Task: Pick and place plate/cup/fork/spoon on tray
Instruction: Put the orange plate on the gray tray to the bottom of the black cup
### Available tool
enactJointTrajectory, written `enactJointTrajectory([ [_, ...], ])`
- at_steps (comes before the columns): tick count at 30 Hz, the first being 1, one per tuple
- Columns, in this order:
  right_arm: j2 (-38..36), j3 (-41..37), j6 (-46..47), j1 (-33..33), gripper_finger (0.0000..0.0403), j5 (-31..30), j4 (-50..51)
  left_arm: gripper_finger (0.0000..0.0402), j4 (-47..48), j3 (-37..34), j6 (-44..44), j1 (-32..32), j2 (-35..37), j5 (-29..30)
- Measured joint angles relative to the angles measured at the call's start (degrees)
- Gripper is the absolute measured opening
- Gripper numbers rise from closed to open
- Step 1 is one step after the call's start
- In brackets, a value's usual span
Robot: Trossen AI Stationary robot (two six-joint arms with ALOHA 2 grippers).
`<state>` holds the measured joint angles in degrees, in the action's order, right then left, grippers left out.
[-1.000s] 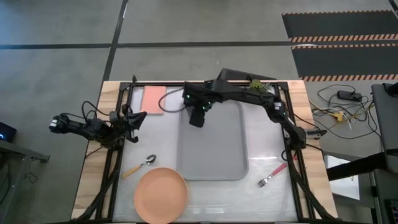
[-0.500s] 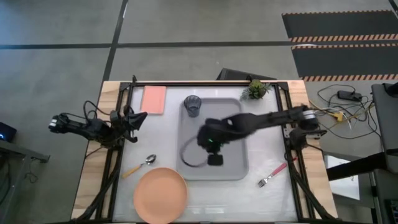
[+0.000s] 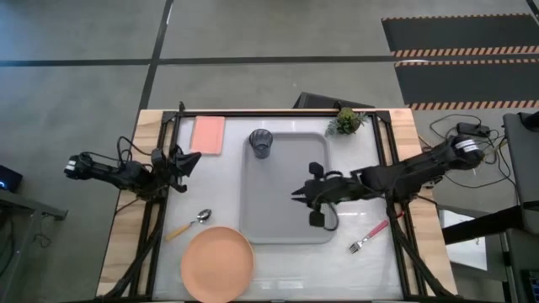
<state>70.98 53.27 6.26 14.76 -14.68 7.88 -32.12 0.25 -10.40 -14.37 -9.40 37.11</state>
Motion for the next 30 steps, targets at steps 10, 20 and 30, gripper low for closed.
enactJointTrajectory([
  [10,-14.8,-20.4,-2.8,0.0,0.0052,0.1,-18.5,0.0,0.2,0.0,-13.8,0.0,-7.1,-6.0],
  [20,-26.5,-30.6,-5.9,-0.1,0.0052,0.1,-23.7,0.0,-2.3,5.7,-28.4,-0.1,-23.2,-5.3],
  [30,-30.4,-35.2,-4.7,-0.1,0.0052,0.1,-23.9,0.0,0.8,20.2,-28.5,-2.4,-39.2,-13.8],
])
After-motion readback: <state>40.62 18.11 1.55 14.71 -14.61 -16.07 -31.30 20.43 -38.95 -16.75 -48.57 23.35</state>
